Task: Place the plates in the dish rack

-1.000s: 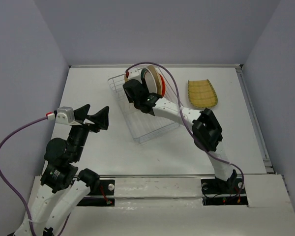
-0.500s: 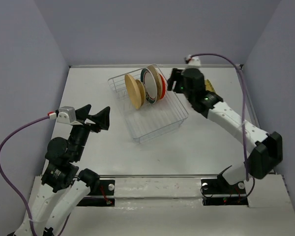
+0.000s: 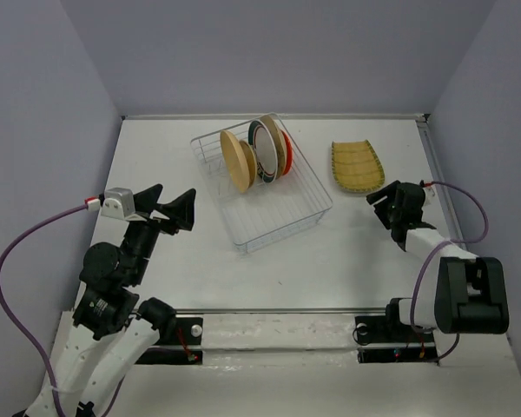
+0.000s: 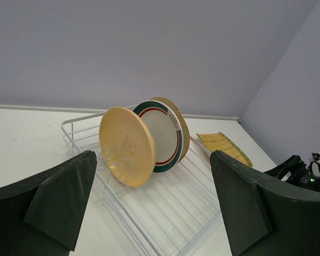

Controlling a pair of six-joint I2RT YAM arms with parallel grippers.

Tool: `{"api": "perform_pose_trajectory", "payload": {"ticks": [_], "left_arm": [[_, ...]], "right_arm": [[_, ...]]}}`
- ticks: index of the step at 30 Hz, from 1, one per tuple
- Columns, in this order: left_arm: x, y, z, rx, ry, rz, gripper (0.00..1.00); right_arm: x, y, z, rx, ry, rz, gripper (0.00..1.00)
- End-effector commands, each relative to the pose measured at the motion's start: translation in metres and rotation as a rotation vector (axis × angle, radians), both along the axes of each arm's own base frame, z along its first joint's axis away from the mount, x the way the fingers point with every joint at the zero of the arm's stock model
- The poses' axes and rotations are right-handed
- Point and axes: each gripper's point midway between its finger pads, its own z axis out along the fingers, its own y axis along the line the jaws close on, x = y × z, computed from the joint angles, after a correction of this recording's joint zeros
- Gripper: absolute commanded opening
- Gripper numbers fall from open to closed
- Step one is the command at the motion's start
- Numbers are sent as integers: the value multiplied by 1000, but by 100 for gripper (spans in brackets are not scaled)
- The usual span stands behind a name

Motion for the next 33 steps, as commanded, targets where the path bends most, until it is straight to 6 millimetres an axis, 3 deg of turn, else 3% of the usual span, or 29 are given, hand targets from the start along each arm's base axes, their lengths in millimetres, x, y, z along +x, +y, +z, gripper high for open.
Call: {"api": "perform_pose_trajectory", "payload": {"ticks": [1,2,4,5,8,9,10,14,16,17,18,19,20,22,23,24,26,27,29,32,33], "left_arm": [[3,-4,7,-3,-26,-9,99],[4,-4,6,-1,-23,-11,99],[6,-6,4,3,-14,-14,99],[7,-7,2,7,-9,-15,99],[10,-9,-1,14,1,-18,99],[11,-10,-2,17,7,-18,99],[12,-11,-4,23,13,-20,99],[18,-25,-13,52,42,-70,99],[21,-29,-16,67,54,-87,99],[24,-33,-20,75,68,-96,99],[24,-34,-20,77,71,-99,99],[25,-35,-21,80,76,-105,99],[26,-37,-24,83,86,-111,99],[26,-39,-23,84,92,-120,99],[26,-40,-22,83,95,-125,99],[26,-41,-22,85,103,-127,99],[25,-42,-18,78,104,-135,99],[26,-44,-20,72,119,-143,99],[26,-48,-12,63,116,-161,99],[25,-60,-7,38,126,-220,99],[24,-63,-4,25,127,-236,99]], "right_arm": [[36,20,22,214,-177,52,70],[38,21,28,226,-205,53,70],[51,17,21,277,-224,30,70],[55,17,8,283,-197,24,70],[78,18,9,304,-222,35,70],[83,19,-8,314,-186,30,69],[91,21,-10,332,-183,32,67],[94,21,-40,419,-141,-26,57],[97,15,-40,436,-171,-54,52],[100,15,-37,434,-182,-52,38],[101,14,-34,425,-188,-51,30],[103,9,-26,412,-209,-54,24],[104,9,-19,389,-220,-36,8],[103,5,-5,351,-232,-21,7],[102,1,25,291,-294,-3,7],[96,-1,32,265,-279,-5,7],[88,-5,66,164,-340,31,7],[79,-5,111,122,-432,55,7],[66,6,148,24,-477,153,7],[27,29,222,-70,-588,292,7],[20,32,235,-87,-608,318,7]]}}
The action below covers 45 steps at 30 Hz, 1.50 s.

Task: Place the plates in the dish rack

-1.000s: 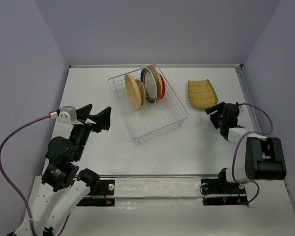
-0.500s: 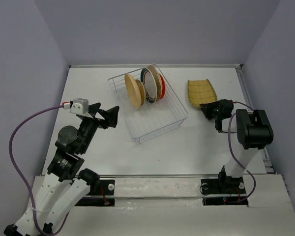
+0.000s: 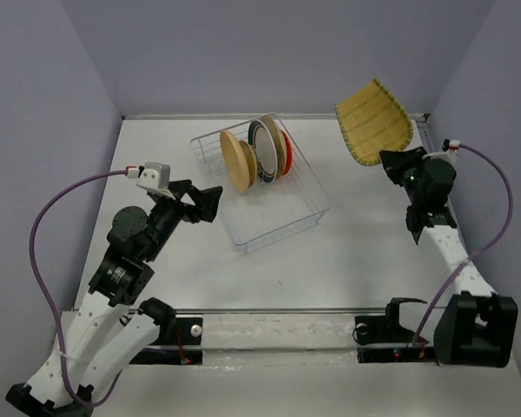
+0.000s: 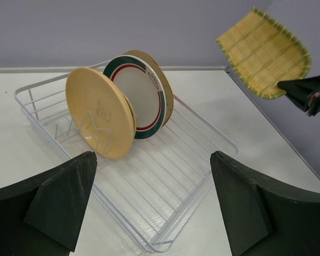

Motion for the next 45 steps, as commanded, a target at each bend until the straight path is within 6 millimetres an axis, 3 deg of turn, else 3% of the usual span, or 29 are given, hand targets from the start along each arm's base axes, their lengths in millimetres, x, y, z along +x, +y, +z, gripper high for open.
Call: {"api": "perform_pose_trajectory", "payload": {"ticks": [1,3,4,5,9,13,17,20,25,34,37,38,39,41,42,43,45], "left_arm": [[-10,-17,43,-86,-61,-104,99],[-13,-26,48,-92,-58,-150,99],[-15,-28,56,-103,-67,-167,99],[-15,-30,57,-110,-59,-180,99],[-20,-30,73,-142,-68,-187,99],[-28,-27,74,-128,-54,-197,99],[-32,-32,66,-114,-37,-232,99],[-28,-38,54,-88,-6,-252,99],[-23,-49,43,-91,15,-295,99],[-8,-57,31,-99,17,-292,93],[-6,-59,28,-110,17,-300,75],[-7,-61,31,-116,10,-312,66],[-10,-63,32,-123,-1,-332,51],[-14,-65,32,-136,-8,-359,39],[-18,-67,37,-145,-26,-383,27],[-20,-68,34,-156,-17,-392,22],[-24,-69,37,-181,-32,-408,6]], "right_arm": [[-39,38,114,-213,-255,216,7],[-55,57,148,-243,-322,322,7],[-62,66,152,-241,-318,385,7],[-78,90,171,-247,-369,527,7],[-103,127,184,-253,-364,713,7],[-119,143,192,-263,-375,813,7],[-139,172,192,-267,-391,1004,7],[-142,187,184,-261,-363,1095,7],[-145,204,175,-238,-354,1197,7],[-171,234,173,-247,-400,1376,7],[-178,242,173,-250,-410,1431,7],[-177,243,169,-252,-403,1440,7],[-179,243,172,-273,-436,1463,7],[-179,247,169,-274,-422,1498,7],[-175,247,169,-291,-426,1495,7],[-168,250,162,-283,-388,1500,7],[-157,252,170,-290,-385,1471,7]]}}
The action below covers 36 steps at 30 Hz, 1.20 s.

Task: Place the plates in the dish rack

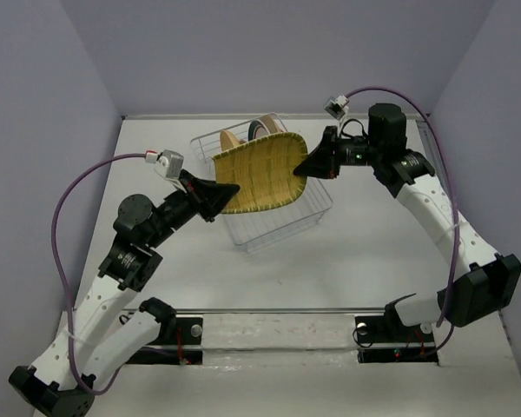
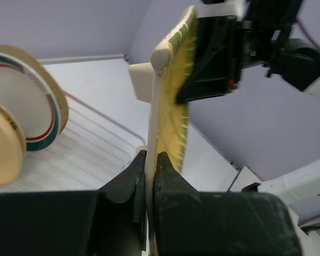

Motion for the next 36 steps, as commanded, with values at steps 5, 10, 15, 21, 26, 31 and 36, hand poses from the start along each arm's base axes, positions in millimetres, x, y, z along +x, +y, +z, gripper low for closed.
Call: {"api": "perform_pose_trajectory", "payload": {"ticks": [5,10,15,21,26,31,36], "left_arm": [[-10,5,15,-161,-79,-7,5],[-19,32,48,-379,-132,88,5],[-23,54,66,-537,-164,154,5],[-35,61,85,-676,-207,110,6],[-33,55,75,-689,-169,80,5],[-32,54,66,-698,-139,76,5],[-33,49,60,-697,-124,49,5]], "right_arm": [[15,13,46,62,-34,-28,42],[17,9,70,236,-95,-140,75],[10,5,42,366,7,-187,84],[-7,20,32,484,-21,-205,90],[-19,38,48,569,-46,-159,91],[-19,53,57,612,-58,-140,91],[-9,64,62,630,-57,-174,91]]}}
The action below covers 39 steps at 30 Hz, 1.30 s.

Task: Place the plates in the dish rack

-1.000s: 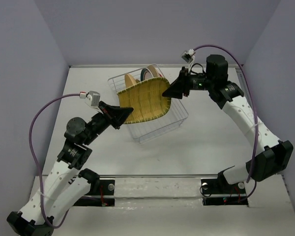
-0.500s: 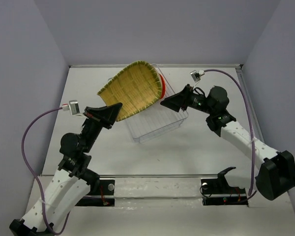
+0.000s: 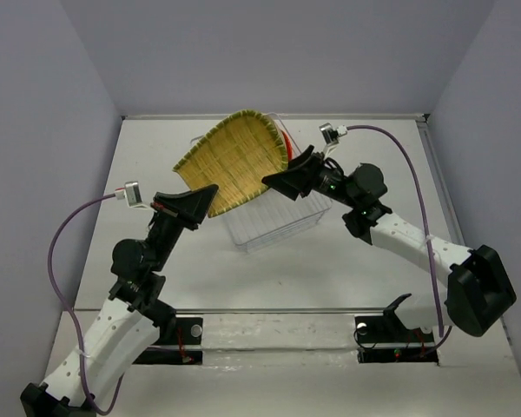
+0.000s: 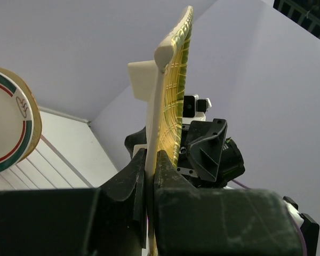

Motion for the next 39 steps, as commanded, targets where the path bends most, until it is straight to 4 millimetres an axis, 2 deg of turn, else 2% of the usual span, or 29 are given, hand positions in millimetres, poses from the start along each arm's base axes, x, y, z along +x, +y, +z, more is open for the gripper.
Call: {"api": "perform_pose_trajectory", "payload": {"ticks": [1,5,6,8,9,12,13,14,15,16,17,18,19,20,21,22,23,24,25,26,27,28,29,31,32,33,34,37,39], "left_arm": [[-21,7,37,-107,-139,-37,5],[-20,3,28,-104,-121,-56,5],[-21,3,27,-101,-121,-56,5],[-21,3,25,-91,-122,-57,6],[-23,3,24,-75,-130,-54,8],[-21,4,17,-2,-120,-19,26],[-12,7,2,98,-82,43,45],[-9,12,-1,149,-65,88,55],[-12,23,13,177,-80,142,65],[-3,34,-6,284,-20,224,82],[-6,47,11,300,-34,286,94],[-3,59,0,357,24,346,99],[-8,70,13,399,2,400,99],[-4,75,3,442,30,428,99],[-7,90,3,472,65,485,99],[-12,100,10,501,53,532,99],[-11,107,7,523,69,566,99],[-13,121,4,537,96,626,99],[-14,128,4,547,100,659,99],[-15,132,4,556,100,681,99],[-15,138,3,568,98,709,99],[-15,138,2,573,93,712,99],[-14,137,-1,579,91,708,99],[-10,131,-12,593,84,690,99],[-8,129,-24,604,93,683,99],[-7,127,-27,608,83,674,99],[-8,126,-28,611,81,670,99],[-14,125,-25,591,60,659,99],[-16,121,-24,591,47,635,99]], "right_arm": [[3,5,42,111,-93,-48,90],[20,8,50,137,-75,-120,71],[22,10,53,147,-75,-142,59],[24,10,59,160,-86,-169,43],[32,7,62,164,-86,-212,27],[40,6,63,138,-60,-270,7],[53,5,50,74,-13,-330,7],[54,5,60,66,-11,-354,7],[57,6,57,36,-1,-380,7],[66,3,47,-26,23,-447,7],[66,3,58,-33,15,-466,7],[82,-6,54,-72,25,-564,7],[84,-3,41,-143,53,-588,7],[92,-7,39,-169,59,-629,7],[93,-6,52,-181,42,-680,7],[96,5,31,-271,70,-687,7],[99,8,28,-310,73,-717,7],[105,2,37,-361,66,-790,7],[107,5,35,-403,62,-813,7],[116,17,17,-477,66,-835,7],[117,20,13,-536,47,-881,7],[117,22,27,-558,36,-904,7],[126,35,8,-627,34,-920,7],[129,39,-2,-744,5,-978,7],[141,46,1,-762,-4,-1012,7],[142,43,-2,-834,-29,-1065,7],[142,46,18,-812,-46,-1098,7],[159,48,-2,-930,-84,-1180,7],[160,56,10,-910,-98,-1193,7]]}}
